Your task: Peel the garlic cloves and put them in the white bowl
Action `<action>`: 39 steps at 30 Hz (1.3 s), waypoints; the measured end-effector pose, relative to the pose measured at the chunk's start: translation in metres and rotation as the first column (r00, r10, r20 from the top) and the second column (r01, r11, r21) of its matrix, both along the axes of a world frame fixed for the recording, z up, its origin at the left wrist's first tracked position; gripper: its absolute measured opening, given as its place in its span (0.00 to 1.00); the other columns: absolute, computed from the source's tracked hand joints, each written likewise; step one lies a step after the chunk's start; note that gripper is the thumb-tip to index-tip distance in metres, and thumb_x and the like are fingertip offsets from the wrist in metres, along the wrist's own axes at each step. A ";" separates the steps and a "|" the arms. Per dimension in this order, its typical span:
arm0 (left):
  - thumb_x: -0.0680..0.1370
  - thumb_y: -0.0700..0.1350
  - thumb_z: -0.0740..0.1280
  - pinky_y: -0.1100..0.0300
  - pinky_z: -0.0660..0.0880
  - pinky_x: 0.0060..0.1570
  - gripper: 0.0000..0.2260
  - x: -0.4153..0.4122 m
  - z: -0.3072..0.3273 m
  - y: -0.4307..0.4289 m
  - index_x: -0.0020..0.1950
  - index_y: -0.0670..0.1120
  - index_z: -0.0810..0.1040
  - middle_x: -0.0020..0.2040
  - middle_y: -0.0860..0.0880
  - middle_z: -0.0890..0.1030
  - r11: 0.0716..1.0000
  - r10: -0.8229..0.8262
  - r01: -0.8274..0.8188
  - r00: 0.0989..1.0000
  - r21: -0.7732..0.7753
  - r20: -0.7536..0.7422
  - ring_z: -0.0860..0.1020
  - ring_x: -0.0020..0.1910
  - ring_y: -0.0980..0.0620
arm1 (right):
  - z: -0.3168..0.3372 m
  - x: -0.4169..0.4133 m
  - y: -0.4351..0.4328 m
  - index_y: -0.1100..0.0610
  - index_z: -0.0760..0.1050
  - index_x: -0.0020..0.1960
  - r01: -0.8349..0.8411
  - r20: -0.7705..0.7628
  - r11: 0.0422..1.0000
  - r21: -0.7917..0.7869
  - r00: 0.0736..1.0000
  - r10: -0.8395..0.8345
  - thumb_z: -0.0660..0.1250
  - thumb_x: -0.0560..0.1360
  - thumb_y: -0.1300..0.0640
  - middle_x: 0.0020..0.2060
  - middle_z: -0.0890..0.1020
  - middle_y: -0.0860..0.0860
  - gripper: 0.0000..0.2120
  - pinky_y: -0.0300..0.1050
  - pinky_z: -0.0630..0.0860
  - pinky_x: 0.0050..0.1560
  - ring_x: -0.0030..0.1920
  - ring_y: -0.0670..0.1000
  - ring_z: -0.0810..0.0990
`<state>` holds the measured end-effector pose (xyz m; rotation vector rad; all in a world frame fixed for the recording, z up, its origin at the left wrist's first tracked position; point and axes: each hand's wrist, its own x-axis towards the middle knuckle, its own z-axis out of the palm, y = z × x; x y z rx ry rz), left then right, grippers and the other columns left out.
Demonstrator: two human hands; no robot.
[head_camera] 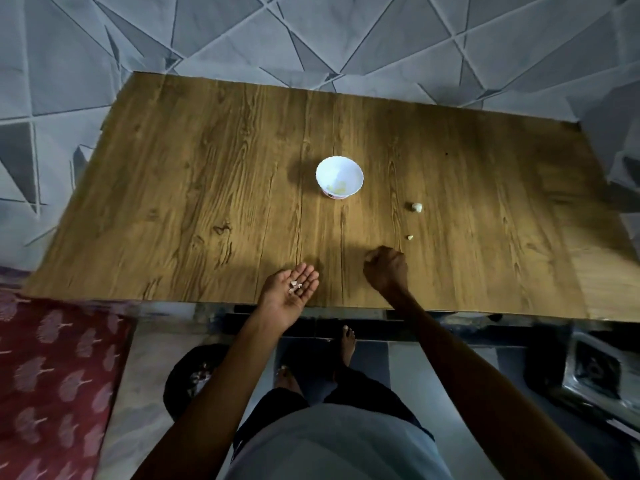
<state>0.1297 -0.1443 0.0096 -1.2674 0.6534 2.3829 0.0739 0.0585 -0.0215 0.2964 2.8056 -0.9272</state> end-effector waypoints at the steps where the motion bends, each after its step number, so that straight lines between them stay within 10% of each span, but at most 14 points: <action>1: 0.85 0.43 0.51 0.53 0.72 0.59 0.18 -0.001 0.001 0.001 0.50 0.38 0.78 0.49 0.41 0.81 1.000 -0.007 0.007 1.000 -0.001 -0.004 0.78 0.53 0.45 | 0.003 -0.002 0.004 0.55 0.79 0.41 0.055 0.006 0.996 -0.066 0.998 -0.055 0.67 0.74 0.62 0.38 0.81 0.48 0.05 0.39 0.75 0.40 0.38 0.46 0.80; 13: 0.84 0.43 0.52 0.53 0.73 0.58 0.16 -0.025 0.000 0.031 0.50 0.38 0.78 0.50 0.42 0.81 0.999 -0.029 0.029 0.999 0.012 -0.028 0.78 0.53 0.45 | 0.001 -0.023 0.037 0.55 0.82 0.40 0.122 -0.034 0.991 -0.062 0.992 -0.124 0.66 0.72 0.64 0.40 0.85 0.52 0.08 0.38 0.70 0.41 0.41 0.52 0.83; 24: 0.84 0.43 0.52 0.53 0.72 0.59 0.16 -0.039 -0.002 0.047 0.52 0.38 0.77 0.51 0.41 0.80 1.000 -0.014 0.014 1.000 -0.012 -0.005 0.79 0.51 0.46 | -0.014 -0.028 0.045 0.64 0.79 0.49 -0.319 -0.158 0.911 0.262 0.917 0.367 0.67 0.74 0.65 0.45 0.82 0.60 0.05 0.51 0.79 0.42 0.43 0.58 0.81; 30: 0.84 0.44 0.52 0.53 0.72 0.59 0.16 -0.041 -0.011 0.056 0.51 0.38 0.77 0.49 0.41 0.80 0.998 -0.031 0.032 0.999 -0.057 0.018 0.79 0.49 0.46 | -0.015 -0.030 0.038 0.69 0.70 0.66 -0.491 0.040 0.757 0.430 0.848 0.528 0.67 0.73 0.63 0.59 0.77 0.66 0.23 0.55 0.76 0.55 0.57 0.64 0.77; 33: 0.84 0.44 0.52 0.53 0.74 0.58 0.16 -0.044 -0.014 0.061 0.51 0.38 0.78 0.50 0.41 0.81 0.996 -0.029 0.031 0.999 -0.087 0.025 0.79 0.49 0.46 | 0.000 -0.022 0.034 0.66 0.71 0.66 -0.491 0.136 0.839 0.233 0.871 0.472 0.66 0.75 0.60 0.61 0.76 0.62 0.20 0.52 0.74 0.60 0.60 0.62 0.76; 37: 0.83 0.43 0.56 0.55 0.77 0.50 0.14 -0.049 -0.011 0.073 0.52 0.38 0.79 0.45 0.41 0.82 0.997 -0.007 0.011 0.999 -0.077 0.047 0.80 0.46 0.46 | 0.025 -0.001 0.016 0.60 0.81 0.43 -0.348 -0.061 0.919 -0.184 0.937 0.343 0.66 0.71 0.66 0.41 0.84 0.52 0.05 0.52 0.80 0.46 0.41 0.51 0.82; 39: 0.82 0.43 0.58 0.57 0.75 0.56 0.12 -0.049 -0.007 0.081 0.52 0.38 0.79 0.45 0.40 0.82 0.998 -0.028 0.031 0.998 -0.057 0.052 0.79 0.44 0.47 | 0.042 0.014 0.004 0.58 0.82 0.42 -0.427 -0.125 0.882 -0.200 0.904 0.409 0.68 0.72 0.66 0.41 0.84 0.50 0.06 0.34 0.77 0.43 0.39 0.45 0.80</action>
